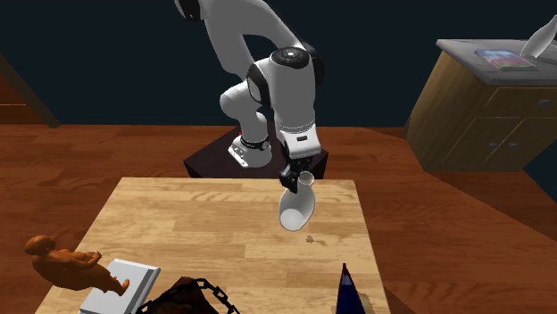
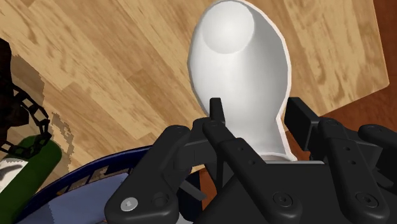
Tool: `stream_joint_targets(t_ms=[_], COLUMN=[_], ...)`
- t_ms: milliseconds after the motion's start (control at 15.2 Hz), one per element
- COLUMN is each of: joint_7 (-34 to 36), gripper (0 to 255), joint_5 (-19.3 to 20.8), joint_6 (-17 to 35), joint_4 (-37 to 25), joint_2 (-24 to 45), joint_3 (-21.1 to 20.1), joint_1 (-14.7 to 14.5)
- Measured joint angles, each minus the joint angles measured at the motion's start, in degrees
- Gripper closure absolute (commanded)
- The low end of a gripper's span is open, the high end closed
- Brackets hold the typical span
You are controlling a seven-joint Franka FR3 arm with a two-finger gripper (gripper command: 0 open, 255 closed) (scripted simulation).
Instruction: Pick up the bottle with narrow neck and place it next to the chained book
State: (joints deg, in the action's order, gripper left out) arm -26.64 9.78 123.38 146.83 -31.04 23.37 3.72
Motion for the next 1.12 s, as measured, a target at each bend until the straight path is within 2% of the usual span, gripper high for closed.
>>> stream_joint_targets(t_ms=[1122], joint_7=[0.7], gripper=[255], joint_5=[-1.1], joint_6=[-13.9], joint_4=[-10.7], joint_2=[-3.2], joint_3=[-2.6], joint_1=[-0.3])
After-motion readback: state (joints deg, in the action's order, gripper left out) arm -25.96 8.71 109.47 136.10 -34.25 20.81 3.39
